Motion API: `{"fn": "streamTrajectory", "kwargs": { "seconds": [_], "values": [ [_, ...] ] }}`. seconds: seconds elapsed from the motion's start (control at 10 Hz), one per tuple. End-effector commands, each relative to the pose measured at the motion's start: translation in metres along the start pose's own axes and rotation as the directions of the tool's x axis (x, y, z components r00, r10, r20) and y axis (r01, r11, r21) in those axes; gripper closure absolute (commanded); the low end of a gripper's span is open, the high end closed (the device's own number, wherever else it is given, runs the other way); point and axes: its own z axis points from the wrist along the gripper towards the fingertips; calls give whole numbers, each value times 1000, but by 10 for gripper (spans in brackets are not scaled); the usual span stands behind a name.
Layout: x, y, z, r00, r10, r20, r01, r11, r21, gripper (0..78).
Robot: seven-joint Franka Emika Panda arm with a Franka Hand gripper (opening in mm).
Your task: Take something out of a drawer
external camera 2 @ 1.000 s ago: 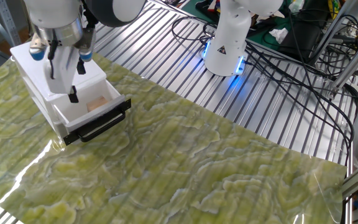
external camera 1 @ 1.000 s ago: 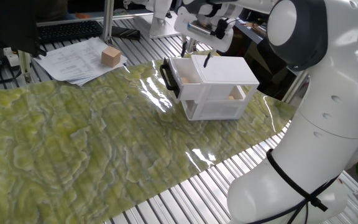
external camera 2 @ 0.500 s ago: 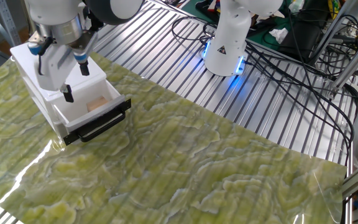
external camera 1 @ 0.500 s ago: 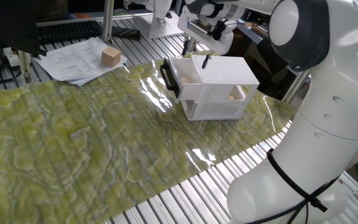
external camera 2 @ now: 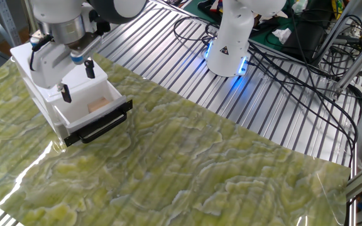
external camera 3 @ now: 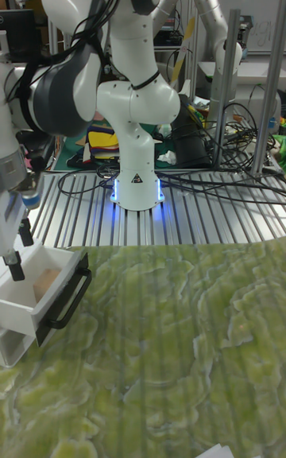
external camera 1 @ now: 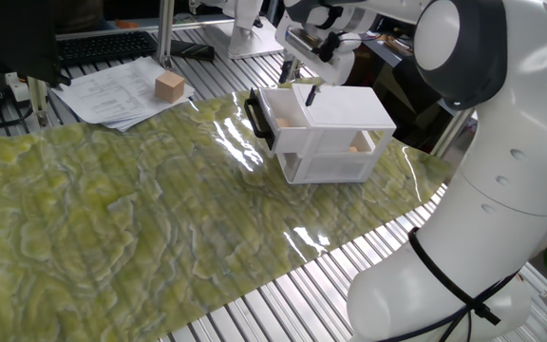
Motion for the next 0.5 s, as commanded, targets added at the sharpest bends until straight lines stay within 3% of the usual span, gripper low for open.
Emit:
{"fn": "streamTrajectory", "kwargs": {
  "seconds": [0.1, 0.5],
  "values": [
    [20, -2, -1, 897, 442, -11, -442, 894, -81, 1],
    [29, -7, 10, 871, 491, -15, -489, 865, -115, 1]
  ]
}}
